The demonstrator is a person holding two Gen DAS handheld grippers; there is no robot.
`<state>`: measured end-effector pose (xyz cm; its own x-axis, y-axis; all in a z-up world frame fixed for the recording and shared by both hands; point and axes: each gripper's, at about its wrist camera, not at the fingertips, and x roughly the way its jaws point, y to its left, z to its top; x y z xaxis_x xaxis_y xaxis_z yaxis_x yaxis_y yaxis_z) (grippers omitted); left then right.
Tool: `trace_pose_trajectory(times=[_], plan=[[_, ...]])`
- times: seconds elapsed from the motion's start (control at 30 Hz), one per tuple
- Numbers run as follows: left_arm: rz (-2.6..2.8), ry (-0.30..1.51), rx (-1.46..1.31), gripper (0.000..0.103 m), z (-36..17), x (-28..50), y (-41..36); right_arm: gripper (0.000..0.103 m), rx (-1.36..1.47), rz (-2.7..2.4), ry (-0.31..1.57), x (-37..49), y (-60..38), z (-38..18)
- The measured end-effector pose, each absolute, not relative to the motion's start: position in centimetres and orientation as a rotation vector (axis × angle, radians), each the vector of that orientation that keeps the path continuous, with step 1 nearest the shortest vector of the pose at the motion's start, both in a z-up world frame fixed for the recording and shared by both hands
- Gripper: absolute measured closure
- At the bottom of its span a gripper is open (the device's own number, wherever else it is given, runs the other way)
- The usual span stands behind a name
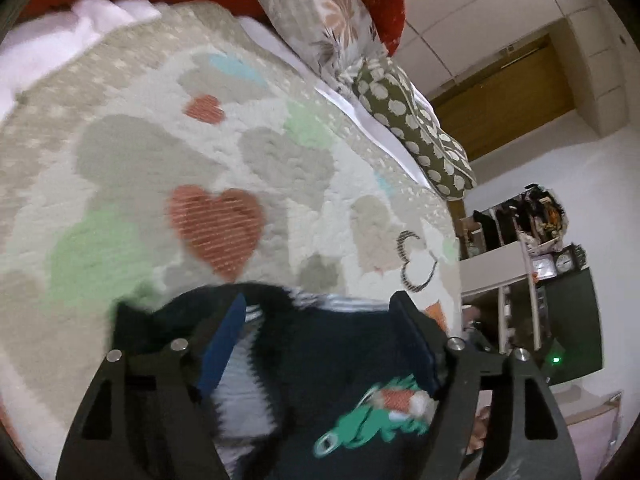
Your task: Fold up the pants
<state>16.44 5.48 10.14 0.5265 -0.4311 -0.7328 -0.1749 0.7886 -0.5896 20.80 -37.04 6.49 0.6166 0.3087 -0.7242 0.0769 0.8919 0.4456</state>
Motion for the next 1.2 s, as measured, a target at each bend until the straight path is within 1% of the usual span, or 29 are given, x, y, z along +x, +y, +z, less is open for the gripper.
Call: trace_pose_trajectory(times=[0.17,0.3,0.37,0.47,0.53,0.57,0.6,0.63,0.67,0.7,0.8,0.9,0.93,1.0,1.07,1.1,1.17,1.2], plan=[[-0.055,1.042,-0.532,0.029,10.0,9.9,7.6,0.048,0.461,0.121,0.907,14.3,-40.8,6.2],[0.010,1.074,-0.499,0.029,7.9,5.2,9.3,0.047,0.492,0.122,0.927,8.2,-42.9,4.6],[0.004,1.101,-0.517,0.024,6.2,3.8,9.6,0.045,0.511,0.132,0.938,5.3,-43.2,3.5],[-0.013,1.151,-0.535,0.024,3.7,2.8,8.9,0.042,0.519,0.152,0.963,2.3,-42.4,1.9],[-0.001,1.140,-0.474,0.024,3.3,2.7,7.5,0.042,0.522,0.173,0.984,1.4,-41.3,1.0],[0.017,1.139,-0.422,0.034,3.3,2.8,6.7,0.042,0.519,0.176,0.992,1.2,-40.5,0.5],[0.049,1.157,-0.374,0.047,3.2,3.0,6.0,0.042,0.507,0.171,0.989,1.1,-39.9,0.4],[0.063,1.179,-0.364,0.070,3.2,3.0,5.8,0.053,0.482,0.169,0.985,1.1,-39.2,0.5],[0.050,1.194,-0.396,0.071,3.3,2.8,5.9,0.069,0.464,0.173,0.992,1.2,-38.7,0.6],[0.050,1.192,-0.418,0.071,3.6,2.6,6.2,0.088,0.464,0.189,1.007,1.4,-38.5,0.7],[0.048,1.167,-0.423,0.070,5.1,1.0,6.4,0.088,0.487,0.205,0.986,0.6,-38.9,1.9],[0.087,1.191,-0.381,0.059,4.7,-0.1,6.2,0.088,0.473,0.171,0.968,-0.6,-39.8,2.6],[0.097,1.193,-0.375,0.056,4.4,-0.5,6.1,0.084,0.472,0.149,0.979,-0.9,-40.1,2.3],[0.102,1.181,-0.373,0.054,4.6,-1.2,5.9,0.082,0.480,0.105,1.004,-1.0,-40.6,1.7],[0.116,1.148,-0.357,0.044,5.5,-2.2,5.3,0.080,0.543,0.089,0.999,-1.7,-41.3,1.5],[0.127,1.109,-0.342,0.042,6.4,-3.0,4.9,0.080,0.559,0.084,0.979,-2.0,-41.5,1.9],[0.144,1.045,-0.298,0.033,7.5,-3.7,3.8,0.077,0.522,0.070,0.909,-3.0,-41.1,3.6],[0.142,1.018,-0.271,0.032,7.9,-4.0,3.1,0.075,0.496,0.074,0.881,-3.3,-40.6,4.3]])
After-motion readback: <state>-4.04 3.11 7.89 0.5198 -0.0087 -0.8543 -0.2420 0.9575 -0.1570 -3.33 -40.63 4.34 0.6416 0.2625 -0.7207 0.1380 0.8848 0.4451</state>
